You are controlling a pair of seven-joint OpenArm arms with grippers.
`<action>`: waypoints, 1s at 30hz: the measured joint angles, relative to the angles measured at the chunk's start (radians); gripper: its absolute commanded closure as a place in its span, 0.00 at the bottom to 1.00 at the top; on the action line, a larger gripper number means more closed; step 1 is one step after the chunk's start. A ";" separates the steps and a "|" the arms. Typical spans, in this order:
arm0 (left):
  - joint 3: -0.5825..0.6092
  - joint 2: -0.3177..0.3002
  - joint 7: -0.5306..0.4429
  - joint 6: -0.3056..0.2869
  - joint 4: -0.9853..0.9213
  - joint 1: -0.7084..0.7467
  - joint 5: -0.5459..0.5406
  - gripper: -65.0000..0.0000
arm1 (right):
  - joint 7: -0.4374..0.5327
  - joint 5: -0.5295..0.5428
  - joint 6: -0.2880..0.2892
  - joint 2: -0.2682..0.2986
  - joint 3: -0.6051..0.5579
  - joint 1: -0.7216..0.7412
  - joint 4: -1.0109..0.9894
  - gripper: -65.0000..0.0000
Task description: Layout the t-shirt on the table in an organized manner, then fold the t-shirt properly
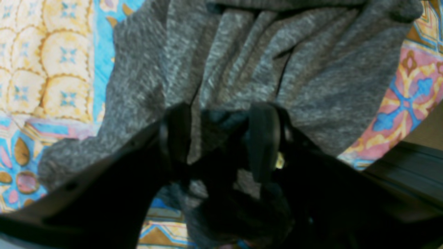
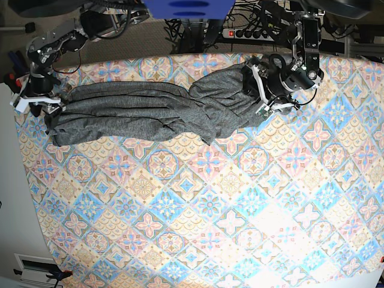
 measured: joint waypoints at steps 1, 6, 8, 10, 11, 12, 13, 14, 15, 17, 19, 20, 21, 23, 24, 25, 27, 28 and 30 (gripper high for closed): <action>0.000 0.000 -0.002 -0.001 0.000 0.002 0.000 0.57 | -0.039 0.047 0.000 0.024 0.000 0.000 -0.002 0.35; 0.000 0.000 -0.003 -0.027 0.056 0.001 -0.010 0.57 | -0.091 0.184 -0.001 0.145 0.000 0.006 0.002 0.35; 0.000 0.001 -0.003 -0.029 0.092 0.001 -0.015 0.57 | -0.099 0.185 -0.002 0.166 0.000 0.006 0.000 0.35; 0.000 0.000 -0.003 -0.028 0.126 0.001 -0.014 0.57 | -0.093 0.194 -0.001 0.180 0.000 0.006 -0.023 0.35; -0.002 0.000 -0.002 -0.026 0.138 0.001 -0.011 0.57 | -0.087 0.199 0.000 0.181 0.000 0.007 -0.045 0.35; -0.002 0.002 -0.003 -0.026 0.148 0.001 -0.011 0.57 | -0.089 0.201 0.001 0.180 0.000 0.008 -0.074 0.35; -0.002 0.003 -0.003 -0.026 0.151 0.001 -0.011 0.57 | -0.096 0.193 -0.001 0.177 0.000 0.007 -0.102 0.35; -0.002 0.003 -0.003 -0.026 0.152 0.001 -0.011 0.57 | -0.104 0.194 -0.002 0.174 0.000 0.005 -0.131 0.35; -0.002 0.003 -0.002 -0.027 0.152 0.001 -0.010 0.57 | -0.117 0.198 -0.002 0.171 0.000 0.003 -0.157 0.35; -0.002 0.003 -0.002 -0.027 0.151 0.001 -0.004 0.57 | -0.150 0.253 -0.001 0.171 0.000 0.000 -0.213 0.35; -0.002 0.002 0.001 -0.026 0.151 0.001 -0.003 0.57 | -0.181 0.333 0.000 0.175 0.000 0.003 -0.286 0.35; -0.002 0.002 0.001 -0.026 0.151 0.002 -0.003 0.57 | -0.189 0.373 -0.001 0.175 0.000 0.003 -0.323 0.35; -0.002 0.002 0.001 -0.026 0.151 0.004 -0.003 0.57 | -0.190 0.404 -0.002 0.175 0.000 0.003 -0.351 0.35; -0.002 0.002 0.002 -0.027 0.151 0.010 -0.003 0.57 | -0.193 0.426 -0.002 0.186 0.000 0.002 -0.389 0.35; -0.002 0.002 0.002 -0.027 0.151 0.012 -0.003 0.57 | -0.196 0.425 -0.002 0.203 -0.002 0.003 -0.407 0.35; -0.002 0.000 0.002 -0.026 0.151 0.013 -0.003 0.57 | -0.195 0.428 -0.003 0.219 -0.002 0.004 -0.421 0.35; -0.002 0.000 0.002 -0.026 0.151 0.013 0.000 0.57 | -0.183 0.445 -0.002 0.241 -0.002 0.006 -0.447 0.35; -0.002 0.000 0.001 -0.026 0.151 0.012 0.000 0.57 | -0.181 0.444 -0.003 0.249 -0.002 0.007 -0.463 0.35; -0.002 0.000 0.002 -0.031 0.151 0.013 -0.003 0.57 | -0.186 0.441 -0.003 0.252 -0.003 0.006 -0.493 0.35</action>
